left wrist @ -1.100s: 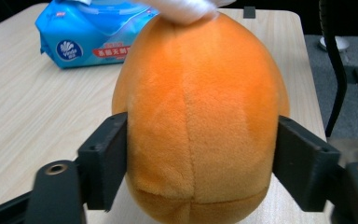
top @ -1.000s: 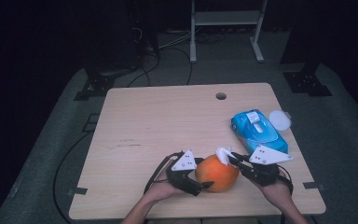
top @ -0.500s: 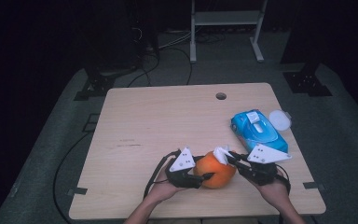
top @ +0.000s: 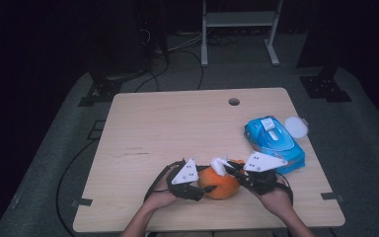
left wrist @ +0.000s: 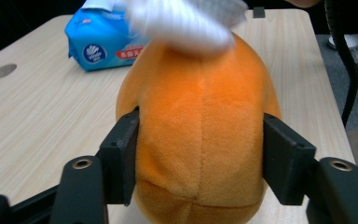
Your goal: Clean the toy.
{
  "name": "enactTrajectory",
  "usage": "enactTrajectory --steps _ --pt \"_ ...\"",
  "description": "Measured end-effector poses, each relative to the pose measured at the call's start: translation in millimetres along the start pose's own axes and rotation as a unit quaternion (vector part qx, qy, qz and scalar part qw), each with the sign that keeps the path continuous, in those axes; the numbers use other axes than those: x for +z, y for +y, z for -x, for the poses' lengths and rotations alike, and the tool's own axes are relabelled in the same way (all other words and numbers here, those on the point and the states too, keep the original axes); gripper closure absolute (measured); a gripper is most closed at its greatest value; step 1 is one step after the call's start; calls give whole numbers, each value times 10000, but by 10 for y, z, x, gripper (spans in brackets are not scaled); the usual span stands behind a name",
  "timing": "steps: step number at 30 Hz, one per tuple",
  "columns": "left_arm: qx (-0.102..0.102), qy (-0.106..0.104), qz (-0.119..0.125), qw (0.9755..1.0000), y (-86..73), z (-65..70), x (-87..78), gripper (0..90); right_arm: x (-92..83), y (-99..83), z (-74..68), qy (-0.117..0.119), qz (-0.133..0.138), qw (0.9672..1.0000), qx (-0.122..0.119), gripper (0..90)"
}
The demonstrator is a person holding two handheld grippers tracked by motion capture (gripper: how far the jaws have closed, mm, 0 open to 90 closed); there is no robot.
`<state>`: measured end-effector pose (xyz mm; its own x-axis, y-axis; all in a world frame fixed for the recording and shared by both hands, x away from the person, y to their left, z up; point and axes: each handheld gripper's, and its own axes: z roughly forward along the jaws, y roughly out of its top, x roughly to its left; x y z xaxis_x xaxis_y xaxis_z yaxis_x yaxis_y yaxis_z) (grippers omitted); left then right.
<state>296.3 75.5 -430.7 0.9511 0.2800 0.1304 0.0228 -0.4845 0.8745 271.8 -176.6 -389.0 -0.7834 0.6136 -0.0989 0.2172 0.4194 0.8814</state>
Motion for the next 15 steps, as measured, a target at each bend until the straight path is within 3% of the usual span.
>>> enactTrajectory --steps 3,6,10,15 --pt "-464 12 -41 9989 -11 -84 -13 263 -46 -98 139 -25 -5 9995 317 818" --pt "-960 -148 9 9953 -13 -141 -16 178 -64 -169 188 -31 11 9988 482 818" --pt "-954 -160 27 9953 43 -90 12 162 -63 -178 165 -52 -31 9990 454 818" --pt "-568 -50 -61 9984 81 -46 -3 244 -25 -72 -8 27 12 9998 181 817"
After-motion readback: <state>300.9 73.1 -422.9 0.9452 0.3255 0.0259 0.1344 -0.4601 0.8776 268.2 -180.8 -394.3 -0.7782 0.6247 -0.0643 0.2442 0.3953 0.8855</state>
